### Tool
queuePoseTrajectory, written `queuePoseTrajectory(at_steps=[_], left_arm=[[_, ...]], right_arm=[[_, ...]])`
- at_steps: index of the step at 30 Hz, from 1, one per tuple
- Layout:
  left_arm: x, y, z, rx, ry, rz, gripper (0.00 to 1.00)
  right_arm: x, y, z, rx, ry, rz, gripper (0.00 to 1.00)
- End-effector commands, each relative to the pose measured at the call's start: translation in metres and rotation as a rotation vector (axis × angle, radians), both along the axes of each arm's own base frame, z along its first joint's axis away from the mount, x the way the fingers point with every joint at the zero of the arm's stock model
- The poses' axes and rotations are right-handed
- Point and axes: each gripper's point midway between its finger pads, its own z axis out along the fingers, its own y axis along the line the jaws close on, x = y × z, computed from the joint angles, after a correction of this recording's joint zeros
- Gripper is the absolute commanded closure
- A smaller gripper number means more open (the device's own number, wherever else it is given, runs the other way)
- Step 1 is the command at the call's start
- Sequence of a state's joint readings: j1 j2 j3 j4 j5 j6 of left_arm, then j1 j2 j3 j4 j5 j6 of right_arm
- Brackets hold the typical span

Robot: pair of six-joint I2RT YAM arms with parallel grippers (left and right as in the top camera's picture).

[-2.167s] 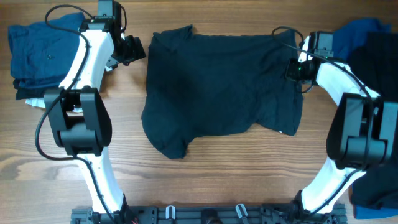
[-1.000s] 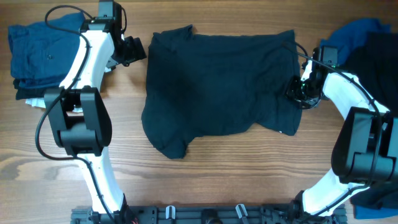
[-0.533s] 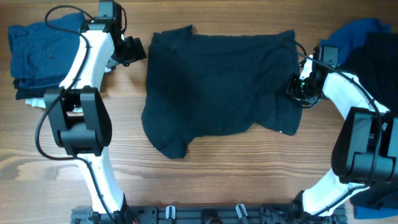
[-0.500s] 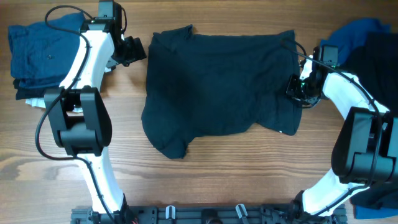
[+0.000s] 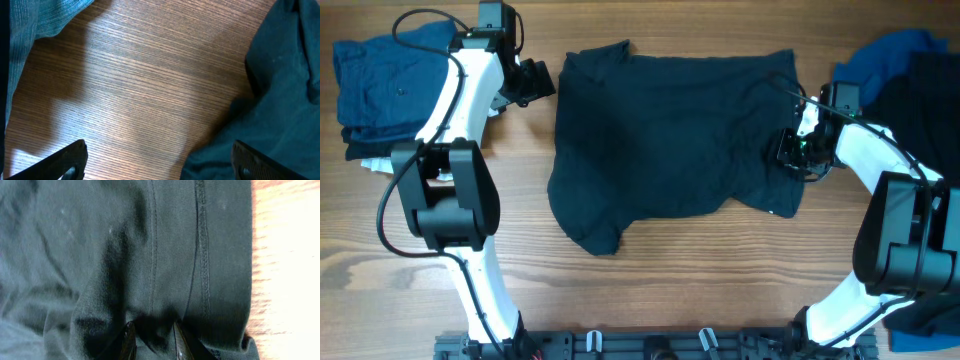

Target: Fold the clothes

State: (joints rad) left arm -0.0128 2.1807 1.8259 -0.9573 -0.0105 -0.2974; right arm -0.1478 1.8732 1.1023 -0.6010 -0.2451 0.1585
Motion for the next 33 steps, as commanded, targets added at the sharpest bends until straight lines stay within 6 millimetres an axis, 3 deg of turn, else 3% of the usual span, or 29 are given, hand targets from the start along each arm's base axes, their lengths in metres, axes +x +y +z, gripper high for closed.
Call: queuePoseTrajectory(at_steps=[1,4,8,10,12,16,25,27,30,33], left_arm=[[-0.004,0.005,-0.010,0.014,0.025,0.005,0.09],[-0.004,0.005,-0.010,0.014,0.025,0.005,0.09],[-0.004,0.005,-0.010,0.014,0.025,0.005,0.08],[-0.003,0.005,-0.010,0.014,0.022,0.005,0.08],[-0.003,0.005,-0.010,0.014,0.022,0.005,0.08],[-0.003,0.005,-0.010,0.014,0.022,0.005,0.09],[-0.003,0.006,-0.010,0.015,0.022,0.005,0.08],[-0.003,0.005,-0.010,0.014,0.022,0.005,0.08],[-0.003,0.005,-0.010,0.014,0.022,0.005,0.08],[-0.003,0.005,-0.010,0.014,0.022,0.005,0.08]], right_arm=[[0.015,0.005,0.025,0.036,-0.041,0.032,0.75],[0.016,0.004,0.027,0.031,-0.043,0.030,0.75],[0.018,0.002,0.027,0.020,-0.048,0.028,0.92],[0.018,0.002,0.027,0.020,-0.048,0.028,0.96],[0.018,0.002,0.027,0.020,-0.048,0.028,0.93],[0.020,-0.001,0.023,0.004,-0.066,0.025,0.74],[0.015,0.001,0.009,0.008,-0.079,0.023,0.83],[0.014,0.000,0.007,0.001,-0.077,0.022,0.81],[0.012,0.001,0.007,0.002,-0.065,0.022,0.69],[0.012,0.000,0.006,0.000,-0.066,0.021,0.69]])
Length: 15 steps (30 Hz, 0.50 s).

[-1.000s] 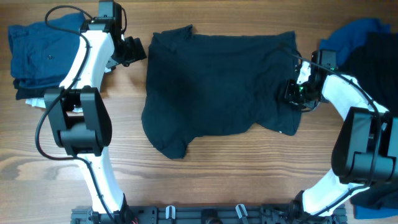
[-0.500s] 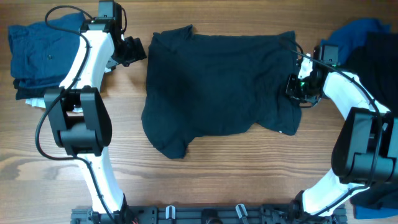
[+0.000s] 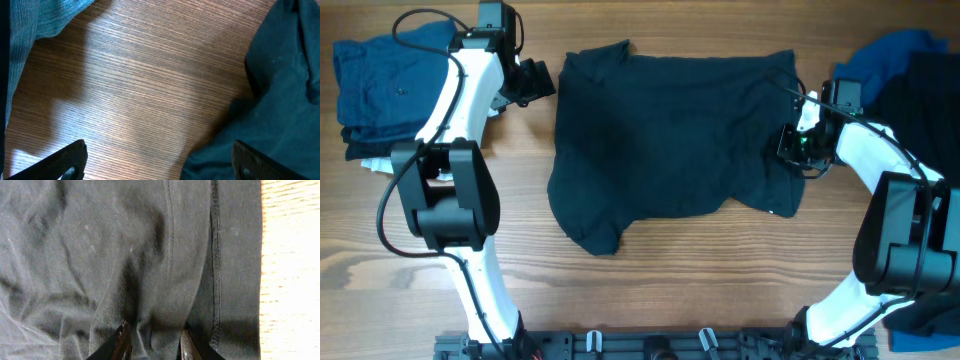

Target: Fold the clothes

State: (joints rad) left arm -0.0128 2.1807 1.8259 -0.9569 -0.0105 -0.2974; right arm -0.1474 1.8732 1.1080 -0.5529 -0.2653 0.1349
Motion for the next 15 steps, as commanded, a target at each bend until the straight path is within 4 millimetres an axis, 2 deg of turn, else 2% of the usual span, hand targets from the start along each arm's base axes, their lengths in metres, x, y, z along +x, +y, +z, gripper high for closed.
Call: queuePoseTrajectory(at_steps=[1,3,4,8,10,15], left_arm=[[-0.003,0.005,-0.010,0.014,0.023,0.005,0.08],[-0.003,0.005,-0.010,0.014,0.023,0.005,0.08],[-0.003,0.005,-0.010,0.014,0.023,0.005,0.08],[-0.003,0.005,-0.010,0.014,0.022,0.005,0.08],[-0.003,0.006,-0.010,0.015,0.022,0.005,0.08],[-0.003,0.006,-0.010,0.015,0.022,0.005,0.09]], right_arm=[[0.000,-0.002,0.002,-0.005,-0.011,-0.009,0.77],[0.002,-0.001,0.003,0.003,-0.014,-0.026,0.94],[0.001,-0.001,0.003,0.003,-0.013,-0.025,0.96],[0.002,-0.001,0.003,0.002,-0.013,-0.025,0.96],[0.006,-0.003,0.010,-0.002,-0.023,-0.024,0.96],[0.020,-0.016,0.050,-0.031,-0.096,-0.054,0.96]])
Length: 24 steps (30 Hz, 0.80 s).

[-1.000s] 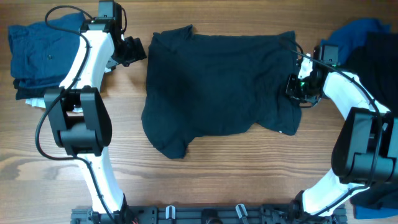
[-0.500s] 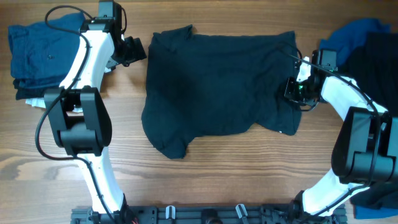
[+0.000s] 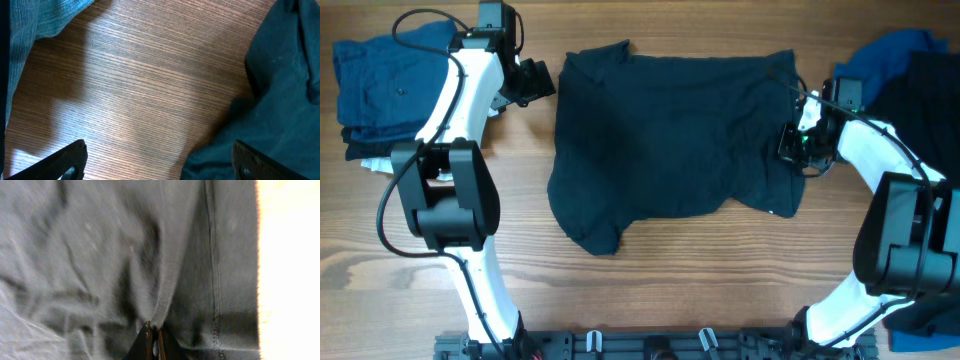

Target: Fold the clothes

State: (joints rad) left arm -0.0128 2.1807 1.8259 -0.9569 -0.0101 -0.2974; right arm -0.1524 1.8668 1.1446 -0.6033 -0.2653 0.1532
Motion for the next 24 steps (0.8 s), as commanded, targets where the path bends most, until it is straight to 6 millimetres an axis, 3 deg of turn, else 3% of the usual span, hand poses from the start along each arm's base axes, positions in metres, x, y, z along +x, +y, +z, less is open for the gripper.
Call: queuePoseTrajectory(at_steps=[1,8,15,16,18,19,24], left_arm=[[-0.003,0.006,-0.010,0.015,0.022,0.005,0.08],[-0.003,0.006,-0.010,0.019,0.022,0.006,0.08],[-0.003,0.006,-0.010,0.019,0.022,0.006,0.08],[-0.003,0.006,-0.010,0.019,0.022,0.006,0.08],[-0.002,0.007,-0.008,0.018,0.016,0.007,0.08],[-0.002,0.008,-0.005,0.014,0.014,0.010,0.07],[-0.017,0.013,0.064,-0.130,-0.073,0.040,0.03]], right_arm=[[0.017,-0.020,0.044,-0.062,-0.112,-0.045,0.96],[-0.003,-0.065,0.041,-0.234,-0.031,-0.166,0.96],[0.009,-0.072,0.038,-0.263,-0.068,-0.179,0.94],[0.013,-0.073,0.040,-0.267,-0.089,-0.181,0.63],[0.021,-0.078,0.046,-0.289,-0.121,-0.192,0.30],[0.021,-0.079,0.050,-0.298,-0.122,-0.196,0.01],[0.005,-0.070,0.097,-0.234,-0.101,-0.269,0.00]])
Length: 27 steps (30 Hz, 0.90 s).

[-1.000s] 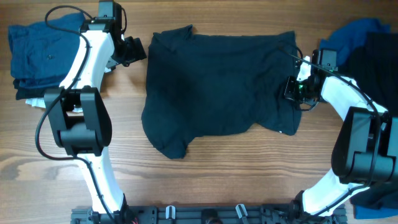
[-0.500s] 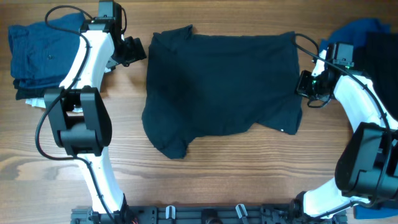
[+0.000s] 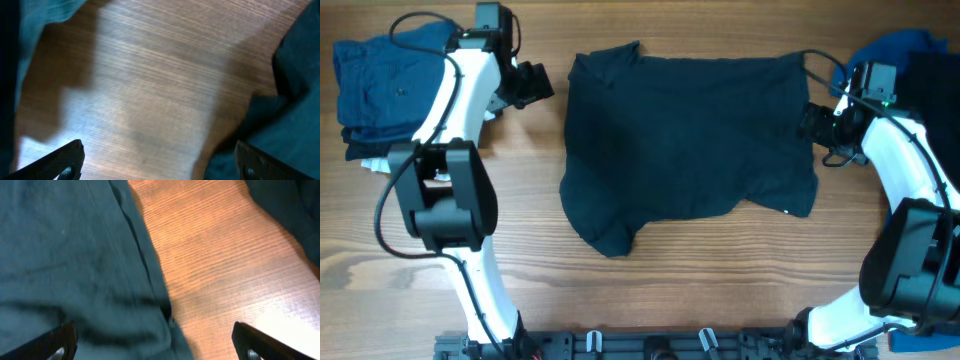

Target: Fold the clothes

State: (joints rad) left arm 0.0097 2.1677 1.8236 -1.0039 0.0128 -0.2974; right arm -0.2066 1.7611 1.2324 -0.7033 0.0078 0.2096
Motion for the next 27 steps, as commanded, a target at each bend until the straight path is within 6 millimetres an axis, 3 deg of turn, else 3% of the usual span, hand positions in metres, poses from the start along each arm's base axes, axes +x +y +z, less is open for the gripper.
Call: queuePoseTrajectory(at_steps=[1,3,7,11,15,18,20,22,23,25,27], left_arm=[[-0.011,0.002,0.081,-0.170,-0.139,0.022,0.03],[-0.021,-0.003,0.112,-0.249,-0.185,0.014,0.03],[-0.036,-0.019,0.148,-0.309,-0.235,-0.023,0.03],[-0.050,-0.041,0.139,-0.318,-0.175,-0.061,0.02],[-0.066,-0.050,0.115,-0.332,-0.086,-0.045,0.04],[-0.097,-0.055,0.087,-0.359,0.054,-0.026,0.04],[-0.118,-0.058,0.063,-0.359,0.146,-0.016,0.08],[-0.138,-0.061,0.036,-0.334,0.221,-0.020,0.21],[-0.151,-0.066,0.020,-0.328,0.262,-0.028,0.35],[-0.167,-0.072,0.006,-0.318,0.321,-0.018,0.49],[-0.182,-0.081,-0.003,-0.310,0.367,-0.046,0.72]], right_arm=[[-0.009,0.007,0.048,0.054,-0.049,-0.070,0.00],[-0.037,0.019,0.047,0.111,0.045,-0.073,0.01],[-0.085,0.030,0.026,0.159,0.238,-0.145,0.04],[-0.102,0.032,0.007,0.160,0.296,-0.147,0.03],[-0.095,0.034,0.007,0.175,0.267,-0.145,0.00],[-0.078,0.030,0.009,0.165,0.199,-0.141,0.00],[-0.056,0.025,0.012,0.152,0.104,-0.135,0.00],[-0.038,0.022,0.017,0.140,0.029,-0.130,0.00],[-0.026,0.019,0.021,0.133,-0.025,-0.126,0.00],[-0.012,0.016,0.027,0.124,-0.085,-0.122,0.00],[0.000,0.014,0.032,0.116,-0.138,-0.118,0.00]])
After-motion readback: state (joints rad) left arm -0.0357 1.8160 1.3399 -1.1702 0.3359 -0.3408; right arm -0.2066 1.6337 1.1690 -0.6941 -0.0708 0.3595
